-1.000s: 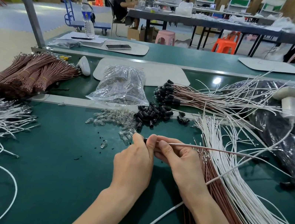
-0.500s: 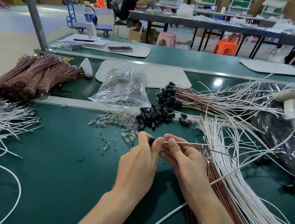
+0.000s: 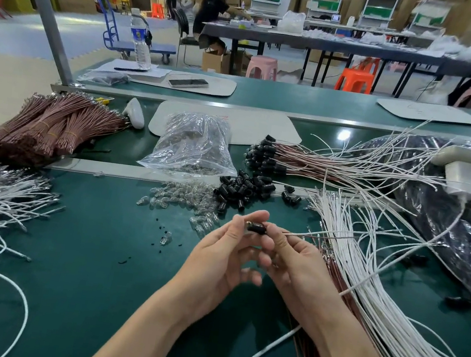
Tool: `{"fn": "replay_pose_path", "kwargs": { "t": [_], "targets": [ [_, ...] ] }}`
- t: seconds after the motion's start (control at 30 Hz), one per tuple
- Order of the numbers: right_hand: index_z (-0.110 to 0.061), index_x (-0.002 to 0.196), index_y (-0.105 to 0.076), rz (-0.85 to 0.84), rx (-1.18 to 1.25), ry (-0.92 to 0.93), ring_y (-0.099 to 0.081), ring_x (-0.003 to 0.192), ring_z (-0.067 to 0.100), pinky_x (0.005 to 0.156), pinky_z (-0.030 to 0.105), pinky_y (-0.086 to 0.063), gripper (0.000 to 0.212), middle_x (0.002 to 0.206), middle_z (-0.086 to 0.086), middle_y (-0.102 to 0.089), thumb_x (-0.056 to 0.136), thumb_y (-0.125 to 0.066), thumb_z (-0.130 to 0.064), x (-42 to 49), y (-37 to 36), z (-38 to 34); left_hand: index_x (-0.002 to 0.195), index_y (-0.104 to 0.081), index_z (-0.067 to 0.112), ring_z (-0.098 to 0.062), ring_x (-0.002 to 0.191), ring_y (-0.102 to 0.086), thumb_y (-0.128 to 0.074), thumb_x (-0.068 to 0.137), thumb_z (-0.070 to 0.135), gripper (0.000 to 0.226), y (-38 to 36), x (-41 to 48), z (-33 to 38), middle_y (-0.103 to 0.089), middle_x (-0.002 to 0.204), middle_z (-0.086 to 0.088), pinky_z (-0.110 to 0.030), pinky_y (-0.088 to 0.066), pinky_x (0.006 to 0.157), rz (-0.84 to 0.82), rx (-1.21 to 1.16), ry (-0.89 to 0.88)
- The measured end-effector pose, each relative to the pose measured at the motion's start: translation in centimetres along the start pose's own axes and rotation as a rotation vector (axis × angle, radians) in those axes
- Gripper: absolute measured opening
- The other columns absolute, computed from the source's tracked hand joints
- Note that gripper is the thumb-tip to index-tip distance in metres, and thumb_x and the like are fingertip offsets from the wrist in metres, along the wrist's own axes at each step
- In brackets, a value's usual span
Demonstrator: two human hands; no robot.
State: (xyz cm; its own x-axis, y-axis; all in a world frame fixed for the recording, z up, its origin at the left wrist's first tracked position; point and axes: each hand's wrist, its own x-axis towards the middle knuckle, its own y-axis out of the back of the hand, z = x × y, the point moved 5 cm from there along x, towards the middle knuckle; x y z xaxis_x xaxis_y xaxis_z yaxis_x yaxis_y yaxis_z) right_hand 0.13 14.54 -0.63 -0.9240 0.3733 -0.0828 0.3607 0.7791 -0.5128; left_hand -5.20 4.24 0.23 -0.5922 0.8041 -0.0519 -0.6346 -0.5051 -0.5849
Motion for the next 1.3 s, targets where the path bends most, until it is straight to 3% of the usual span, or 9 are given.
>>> {"fn": "replay_pose_path", "kwargs": {
  "t": [0.27,0.63,0.8,0.9,1.03,1.1,1.17,1.3],
  "targets": [
    [-0.003,0.095,-0.08,0.019,-0.066,-0.027,-0.069,0.068,0.013,0.071,0.024,-0.06,0.027,0.08,0.009,-0.072,0.079,-0.073,-0.024,0.1,0.6,0.1,0.109,-0.078,0.013,-0.012,0.067,-0.063,-0.054,0.093,0.036,0.037,0.5,0.5,-0.1,-0.066,0.081,-0.007,-0.024,-0.053,0.057,-0.02,-0.059,0.065],
    [-0.004,0.104,-0.079,-0.089,-0.08,0.007,-0.069,0.07,0.018,0.066,0.026,-0.057,0.033,0.079,0.01,-0.072,0.08,-0.076,-0.026,0.0,0.0,0.1,0.09,-0.08,0.014,-0.012,0.059,-0.057,-0.052,0.092,0.034,0.034,0.6,0.4,-0.3,-0.06,0.071,-0.006,-0.023,-0.052,0.056,0.022,-0.117,0.077],
    [-0.01,0.1,-0.081,0.061,-0.106,0.106,-0.069,0.073,0.015,0.067,0.022,-0.056,0.035,0.084,0.008,-0.074,0.074,-0.08,-0.034,0.1,0.2,-0.4,0.095,-0.077,0.014,-0.012,0.056,-0.054,-0.055,0.09,0.039,0.034,0.8,0.9,-0.4,-0.058,0.068,-0.003,-0.023,-0.05,0.053,0.124,-0.119,0.044],
    [-0.016,0.084,-0.083,0.235,-0.022,0.166,-0.069,0.07,0.01,0.064,0.018,-0.056,0.02,0.08,0.005,-0.075,0.07,-0.08,-0.03,0.0,1.5,-2.0,0.098,-0.064,0.013,-0.012,0.051,-0.048,-0.056,0.088,0.043,0.032,2.2,0.9,1.0,-0.053,0.064,-0.002,-0.024,-0.047,0.048,0.238,-0.14,-0.032],
    [-0.018,0.085,-0.083,0.234,-0.13,0.232,-0.073,0.075,0.013,0.066,0.018,-0.058,0.015,0.086,0.009,-0.077,0.074,-0.075,-0.026,-0.4,1.9,-5.2,0.089,-0.067,0.017,-0.012,0.053,-0.053,-0.065,0.084,0.029,0.013,3.3,0.5,3.9,-0.059,0.068,-0.004,-0.023,-0.05,0.051,0.248,0.054,-0.21],
    [-0.018,0.089,-0.082,0.168,-0.205,0.275,-0.074,0.082,0.016,0.071,0.019,-0.058,0.017,0.092,0.01,-0.078,0.077,-0.073,-0.026,0.2,1.3,-7.7,0.1,-0.065,0.014,-0.014,0.058,-0.058,-0.062,0.087,0.026,0.018,2.8,1.6,5.3,-0.066,0.074,-0.005,-0.024,-0.052,0.054,0.257,0.22,-0.265],
    [-0.012,0.094,-0.079,0.11,-0.225,0.318,-0.074,0.085,0.018,0.074,0.02,-0.059,0.02,0.095,0.009,-0.077,0.081,-0.07,-0.023,1.6,1.0,-10.9,0.111,-0.059,0.01,-0.014,0.068,-0.064,-0.057,0.097,0.025,0.02,1.4,3.9,7.3,-0.073,0.083,-0.003,-0.025,-0.055,0.061,0.251,0.457,-0.326],
    [0.002,0.108,-0.065,0.143,-0.209,0.327,-0.07,0.09,0.019,0.077,0.024,-0.06,0.022,0.101,0.012,-0.072,0.095,-0.061,-0.015,6.7,2.7,-16.9,0.108,-0.06,0.017,-0.01,0.082,-0.067,-0.056,0.102,0.027,0.012,-1.9,11.1,11.1,-0.072,0.091,0.002,-0.031,-0.059,0.081,0.274,0.797,-0.421]
  ]
}}
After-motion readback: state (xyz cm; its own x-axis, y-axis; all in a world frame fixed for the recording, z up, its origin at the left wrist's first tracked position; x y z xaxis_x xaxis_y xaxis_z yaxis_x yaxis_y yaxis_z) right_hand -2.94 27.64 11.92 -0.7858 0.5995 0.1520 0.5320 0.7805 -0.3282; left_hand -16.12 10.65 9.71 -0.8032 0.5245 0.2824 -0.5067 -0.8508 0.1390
